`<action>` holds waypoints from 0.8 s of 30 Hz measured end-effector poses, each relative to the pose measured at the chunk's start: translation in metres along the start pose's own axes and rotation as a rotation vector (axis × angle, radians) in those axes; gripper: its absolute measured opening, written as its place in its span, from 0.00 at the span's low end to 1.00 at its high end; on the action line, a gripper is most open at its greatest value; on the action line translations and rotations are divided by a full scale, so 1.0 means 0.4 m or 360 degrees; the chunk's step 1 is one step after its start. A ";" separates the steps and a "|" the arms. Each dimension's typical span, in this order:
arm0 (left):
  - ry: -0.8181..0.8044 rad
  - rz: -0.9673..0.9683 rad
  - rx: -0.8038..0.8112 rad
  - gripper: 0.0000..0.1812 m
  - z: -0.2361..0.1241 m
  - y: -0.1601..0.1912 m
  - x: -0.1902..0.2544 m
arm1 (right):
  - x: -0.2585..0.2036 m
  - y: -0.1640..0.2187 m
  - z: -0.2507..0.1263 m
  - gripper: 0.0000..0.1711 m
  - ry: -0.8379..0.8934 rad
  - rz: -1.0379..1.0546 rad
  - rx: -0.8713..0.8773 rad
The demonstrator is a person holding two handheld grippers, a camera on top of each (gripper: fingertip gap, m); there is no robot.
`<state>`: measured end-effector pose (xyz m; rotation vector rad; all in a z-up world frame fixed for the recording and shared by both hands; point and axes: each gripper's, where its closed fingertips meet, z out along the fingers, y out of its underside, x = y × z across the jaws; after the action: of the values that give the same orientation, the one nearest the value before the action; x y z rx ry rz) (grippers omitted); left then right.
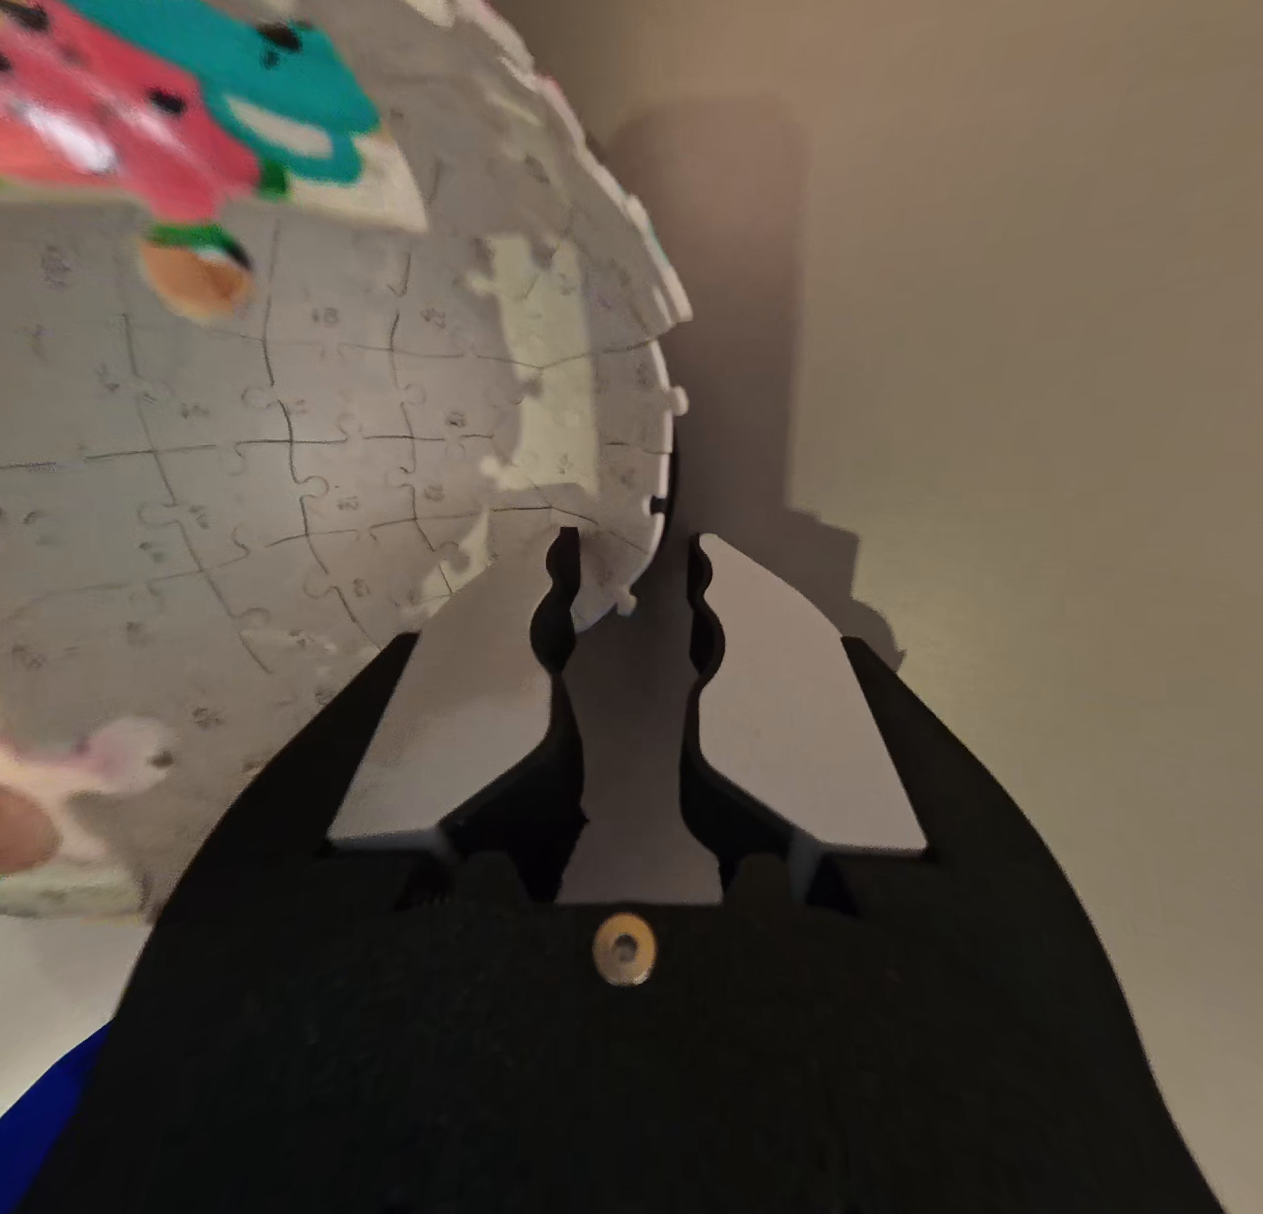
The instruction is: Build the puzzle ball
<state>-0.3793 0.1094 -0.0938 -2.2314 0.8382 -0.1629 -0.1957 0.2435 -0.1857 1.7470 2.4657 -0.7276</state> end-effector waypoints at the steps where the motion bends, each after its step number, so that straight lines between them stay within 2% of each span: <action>1: 0.0003 -0.0002 0.0001 0.41 0.000 0.000 0.001 | 0.000 -0.001 0.000 0.18 0.0004 0.0003 -0.0005; 3: 0.0003 0.0000 -0.0003 0.41 0.002 0.002 0.002 | 0.000 -0.001 0.000 0.19 0.0033 0.0016 -0.0032; 5: 0.0002 -0.0003 -0.0011 0.41 -0.001 0.006 0.000 | 0.005 -0.007 -0.001 0.25 0.0074 0.0037 -0.0024; 9: -0.0002 -0.0005 -0.0016 0.41 -0.002 -0.003 -0.009 | 0.004 -0.021 -0.012 0.28 -0.0038 0.0102 0.0115; 12: -0.0004 -0.0002 -0.0019 0.41 0.010 -0.014 -0.014 | 0.014 -0.016 -0.008 0.32 -0.0036 0.0065 0.0094; 18: -0.0001 -0.0001 -0.0022 0.41 0.041 -0.032 -0.028 | 0.024 -0.011 -0.003 0.29 0.0030 -0.0125 0.0022; 20: 0.0000 0.0002 -0.0013 0.41 0.047 -0.042 -0.034 | 0.027 -0.008 -0.007 0.37 0.0042 -0.0141 0.0014; 22: -0.0008 0.0005 -0.0018 0.41 0.046 -0.045 -0.042 | 0.028 -0.018 -0.039 0.34 0.0026 -0.0093 0.0133; 24: -0.0005 -0.0022 0.0016 0.41 0.050 -0.060 -0.048 | 0.057 -0.025 -0.111 0.31 0.0142 0.0036 0.0301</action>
<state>-0.3748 0.1452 -0.0895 -2.2281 0.8185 -0.1695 -0.2027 0.2785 -0.1494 1.9065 2.5025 -0.9288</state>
